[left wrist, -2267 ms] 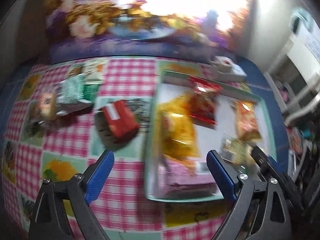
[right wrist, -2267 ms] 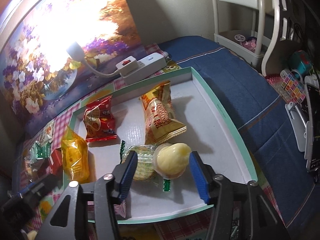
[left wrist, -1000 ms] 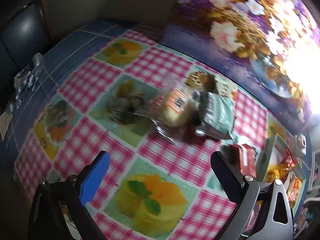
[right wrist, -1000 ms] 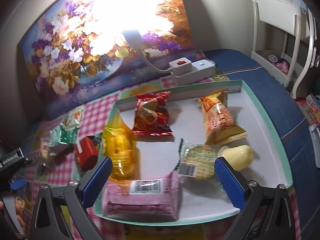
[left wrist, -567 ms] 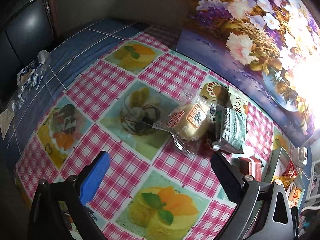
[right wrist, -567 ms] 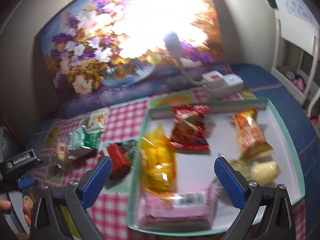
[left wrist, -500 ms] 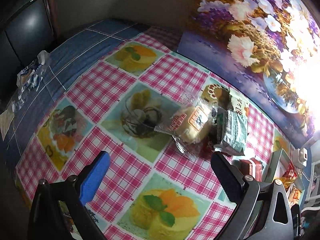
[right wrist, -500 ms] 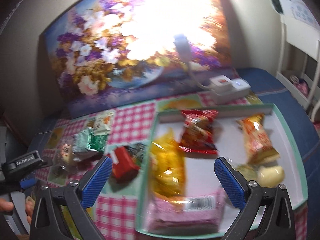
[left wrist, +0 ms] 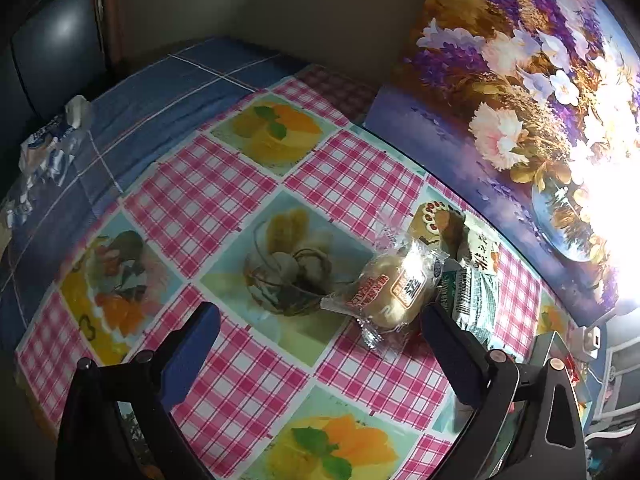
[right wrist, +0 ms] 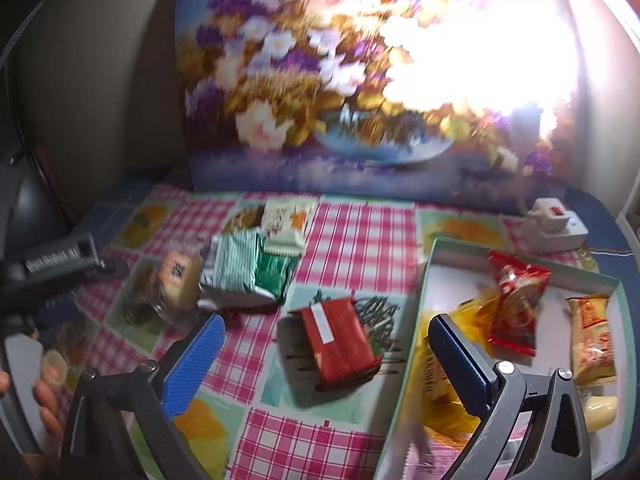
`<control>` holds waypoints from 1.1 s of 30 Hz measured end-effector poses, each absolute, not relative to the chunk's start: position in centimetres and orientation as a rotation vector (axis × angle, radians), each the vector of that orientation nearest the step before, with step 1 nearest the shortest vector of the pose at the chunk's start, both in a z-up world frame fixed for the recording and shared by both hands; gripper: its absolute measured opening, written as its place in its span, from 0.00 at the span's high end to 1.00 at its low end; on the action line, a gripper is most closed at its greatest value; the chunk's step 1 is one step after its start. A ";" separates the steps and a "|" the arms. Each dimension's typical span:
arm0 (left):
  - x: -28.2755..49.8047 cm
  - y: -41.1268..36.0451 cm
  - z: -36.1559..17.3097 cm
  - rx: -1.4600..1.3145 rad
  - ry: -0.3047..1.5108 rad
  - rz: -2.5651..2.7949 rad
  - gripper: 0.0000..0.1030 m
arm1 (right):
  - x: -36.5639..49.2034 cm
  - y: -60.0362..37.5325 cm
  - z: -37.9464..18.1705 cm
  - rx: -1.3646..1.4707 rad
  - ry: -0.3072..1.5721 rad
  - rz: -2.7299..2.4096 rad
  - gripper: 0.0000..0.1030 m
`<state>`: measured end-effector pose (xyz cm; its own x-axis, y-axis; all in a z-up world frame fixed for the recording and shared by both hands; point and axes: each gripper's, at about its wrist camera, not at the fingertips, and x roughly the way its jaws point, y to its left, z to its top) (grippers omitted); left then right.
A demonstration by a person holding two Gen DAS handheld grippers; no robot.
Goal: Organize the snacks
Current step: 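Move both tools back over the snack pile, then grasp the red rectangular pack with the right tool while the left tool grasps the cream bun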
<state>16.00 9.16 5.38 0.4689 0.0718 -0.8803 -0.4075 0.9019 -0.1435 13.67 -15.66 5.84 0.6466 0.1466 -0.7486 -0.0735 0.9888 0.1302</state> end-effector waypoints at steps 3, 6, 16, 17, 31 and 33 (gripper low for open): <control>16.6 8.6 5.1 -0.352 1.050 0.274 0.02 | 14.2 -15.2 4.8 0.080 0.887 0.127 0.00; 17.4 7.8 4.6 -0.332 1.059 0.229 0.02 | 14.6 -15.1 4.0 0.084 0.905 0.132 0.00; 19.2 6.4 3.1 -0.272 1.060 0.192 0.03 | 15.7 -14.8 2.6 0.086 0.948 0.143 0.21; 19.4 6.4 2.9 -0.270 1.062 0.186 0.03 | 15.8 -14.7 2.5 0.084 0.952 0.145 0.22; 21.7 5.4 0.4 -0.194 1.067 0.153 0.11 | 16.3 -15.3 1.1 0.085 0.993 0.144 0.38; 21.7 5.4 0.3 -0.198 1.066 0.140 0.16 | 16.3 -15.2 0.9 0.075 0.999 0.143 0.41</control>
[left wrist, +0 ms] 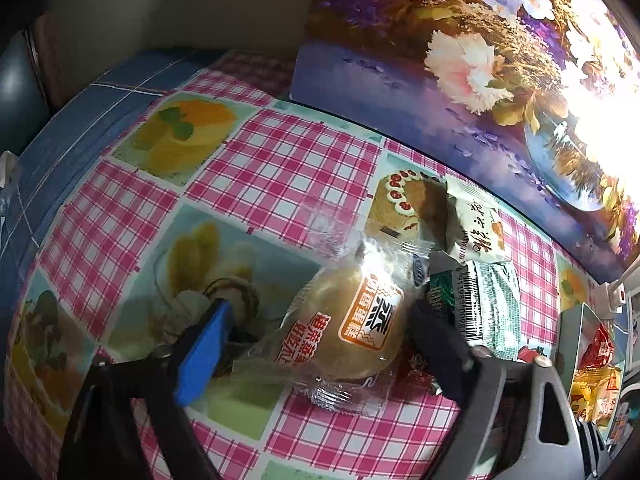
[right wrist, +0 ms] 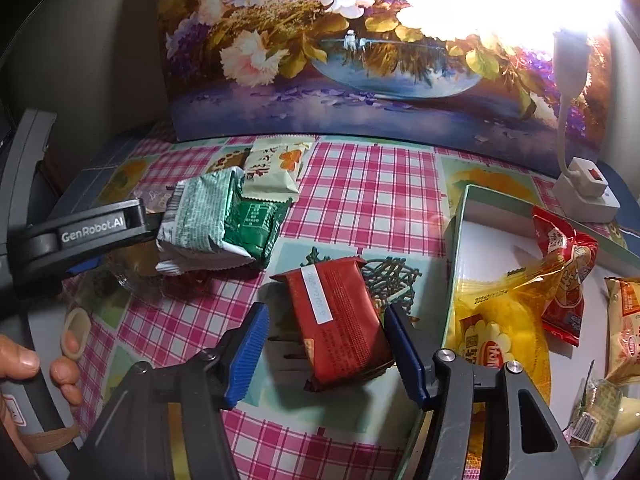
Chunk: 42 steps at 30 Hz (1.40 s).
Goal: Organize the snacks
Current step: 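Grasp the red rectangular pack with the right tool while the left tool grasps the cream bun, then lift the red pack and cream bun and carry them over the tray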
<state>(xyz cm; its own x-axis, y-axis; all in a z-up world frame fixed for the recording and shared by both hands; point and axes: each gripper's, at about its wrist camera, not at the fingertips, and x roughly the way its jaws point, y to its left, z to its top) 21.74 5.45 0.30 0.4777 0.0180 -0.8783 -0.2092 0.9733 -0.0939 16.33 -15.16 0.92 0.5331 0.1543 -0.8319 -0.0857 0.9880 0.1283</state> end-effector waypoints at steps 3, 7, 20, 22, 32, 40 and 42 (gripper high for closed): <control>21.8 5.3 0.2 -0.191 1.062 0.118 0.27 | 16.4 -15.1 0.7 0.060 1.009 0.141 0.49; 21.8 5.3 0.4 -0.213 1.056 0.090 0.44 | 16.5 -15.3 0.4 0.066 1.016 0.145 0.56; 21.5 5.8 1.4 -0.215 1.073 0.102 0.54 | 16.0 -15.5 1.0 0.107 1.003 0.154 0.59; 21.4 6.1 1.7 -0.225 1.080 0.113 0.54 | 15.9 -15.6 1.2 0.115 1.000 0.159 0.59; 19.2 6.2 6.2 -0.214 1.015 0.180 0.54 | 14.7 -16.0 3.2 0.165 0.968 0.164 0.59; 17.3 4.4 9.4 -0.236 0.962 0.155 0.54 | 13.5 -16.7 5.2 0.207 0.942 0.161 0.59; 16.9 3.5 9.8 -0.232 0.956 0.144 0.54 | 13.1 -17.1 5.8 0.228 0.932 0.155 0.59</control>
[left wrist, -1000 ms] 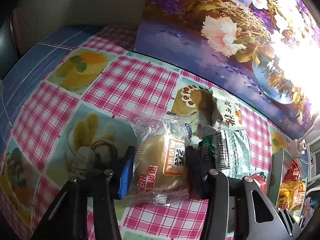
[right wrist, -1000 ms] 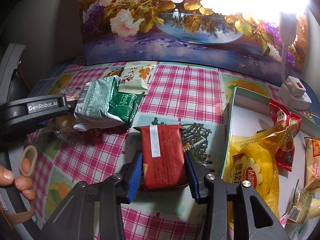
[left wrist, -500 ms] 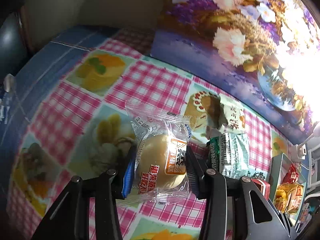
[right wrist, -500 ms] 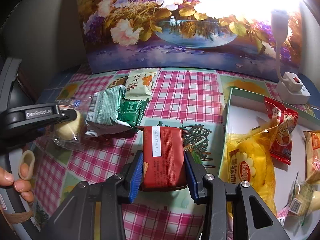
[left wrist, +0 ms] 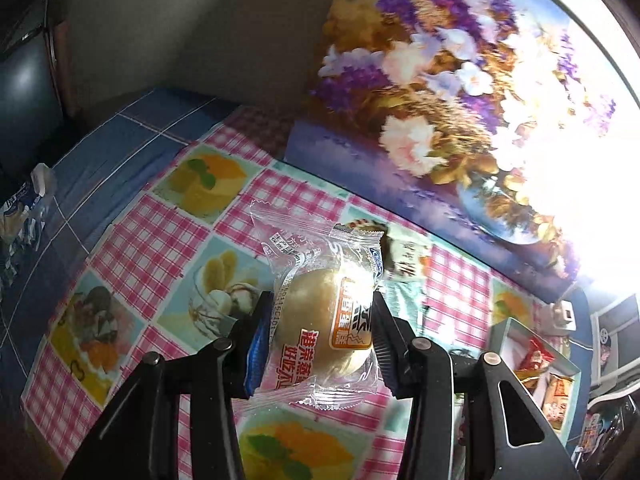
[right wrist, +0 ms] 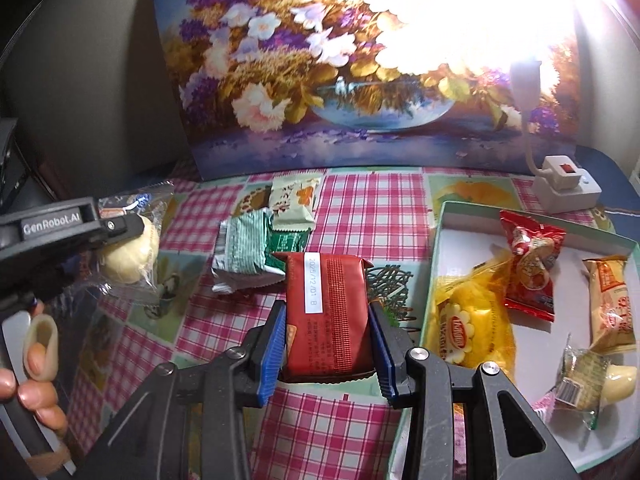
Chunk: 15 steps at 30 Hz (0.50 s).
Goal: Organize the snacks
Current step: 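Lift the red pack and cream bun and carry them over the tray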
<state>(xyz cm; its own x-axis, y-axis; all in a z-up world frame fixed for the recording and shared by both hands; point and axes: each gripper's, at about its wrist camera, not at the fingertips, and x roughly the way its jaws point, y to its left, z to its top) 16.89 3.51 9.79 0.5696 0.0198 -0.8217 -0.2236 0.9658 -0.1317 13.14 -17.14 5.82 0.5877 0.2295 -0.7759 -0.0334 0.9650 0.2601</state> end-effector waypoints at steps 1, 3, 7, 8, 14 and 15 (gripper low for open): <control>16.9 3.3 9.9 -0.228 0.955 0.141 0.54 | 13.0 -17.4 6.0 0.236 0.929 0.152 0.59; 16.7 2.5 10.3 -0.214 0.950 0.131 0.54 | 12.8 -17.9 6.6 0.256 0.921 0.136 0.59; 16.0 1.0 11.1 -0.182 0.933 0.116 0.54 | 12.1 -19.1 7.6 0.301 0.905 0.089 0.59; 15.8 0.7 11.3 -0.178 0.930 0.112 0.54 | 11.9 -19.5 7.7 0.317 0.901 0.080 0.59; 15.2 -1.4 11.7 -0.148 0.920 0.086 0.54 | 11.5 -20.8 8.4 0.333 0.887 0.045 0.59; 15.2 -1.9 11.8 -0.142 0.921 0.079 0.54 | 11.3 -21.1 8.5 0.335 0.884 0.042 0.59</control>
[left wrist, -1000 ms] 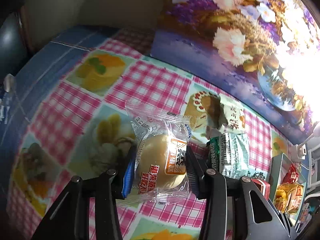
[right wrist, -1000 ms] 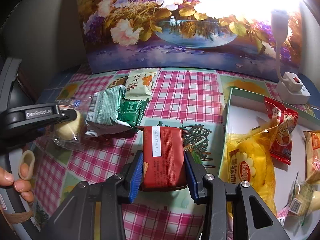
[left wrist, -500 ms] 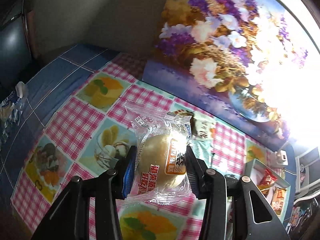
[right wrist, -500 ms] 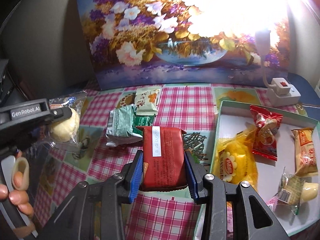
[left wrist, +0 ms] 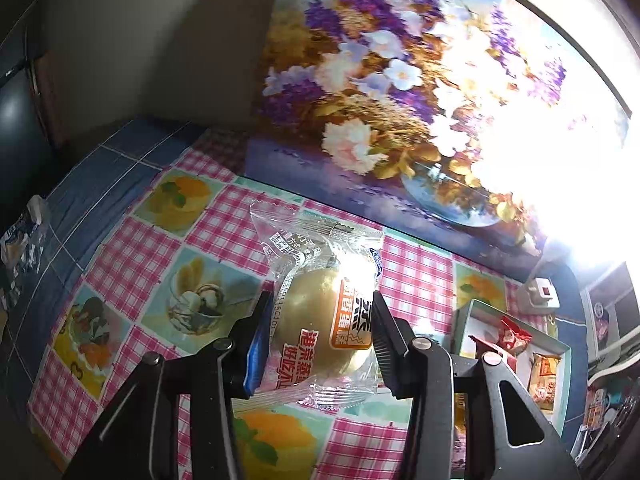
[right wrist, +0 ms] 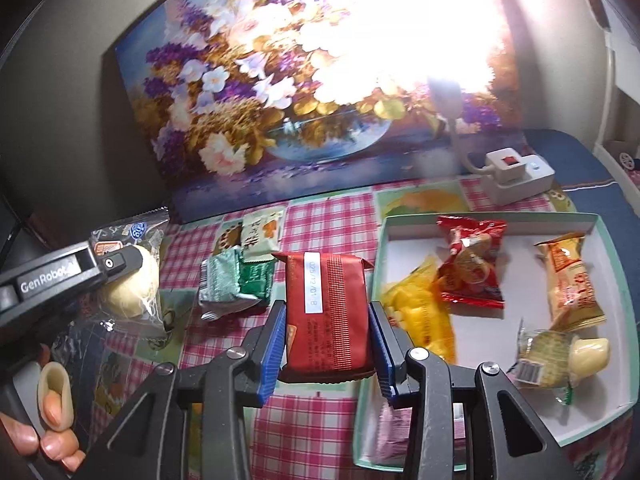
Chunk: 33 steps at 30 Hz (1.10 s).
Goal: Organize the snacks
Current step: 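Lift the red pack and cream bun and carry them over the tray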
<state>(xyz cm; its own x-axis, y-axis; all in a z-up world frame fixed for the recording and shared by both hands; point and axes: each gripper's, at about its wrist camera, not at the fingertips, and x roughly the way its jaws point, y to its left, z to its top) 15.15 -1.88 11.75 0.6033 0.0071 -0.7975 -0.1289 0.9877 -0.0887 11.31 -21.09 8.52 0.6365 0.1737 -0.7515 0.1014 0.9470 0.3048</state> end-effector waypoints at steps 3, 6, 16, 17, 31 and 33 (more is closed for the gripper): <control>15.0 -3.2 11.7 -0.120 0.923 0.057 0.54 | 11.2 -22.1 8.7 0.325 0.883 0.009 0.59; 15.1 -5.1 12.1 -0.102 0.928 0.029 0.54 | 11.0 -23.7 8.6 0.338 0.881 -0.033 0.59; 15.0 -13.2 12.9 -0.025 0.936 -0.097 0.54 | 9.6 -30.4 8.8 0.394 0.867 -0.199 0.59; 14.9 -14.1 12.7 -0.010 0.937 -0.110 0.54 | 9.4 -31.1 8.7 0.400 0.868 -0.215 0.59; 12.5 -22.7 10.6 0.133 0.946 -0.253 0.53 | 7.2 -38.4 7.3 0.477 0.892 -0.385 0.59; 12.2 -23.5 10.4 0.148 0.946 -0.271 0.53 | 7.1 -38.7 7.1 0.485 0.894 -0.390 0.59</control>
<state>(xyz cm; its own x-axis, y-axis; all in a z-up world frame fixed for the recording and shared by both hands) 12.23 -23.47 10.40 0.5542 -0.1637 -0.8162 0.2928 0.9562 0.0071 7.08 -38.72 7.10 0.5699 -0.1209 -0.8127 0.5134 0.8247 0.2373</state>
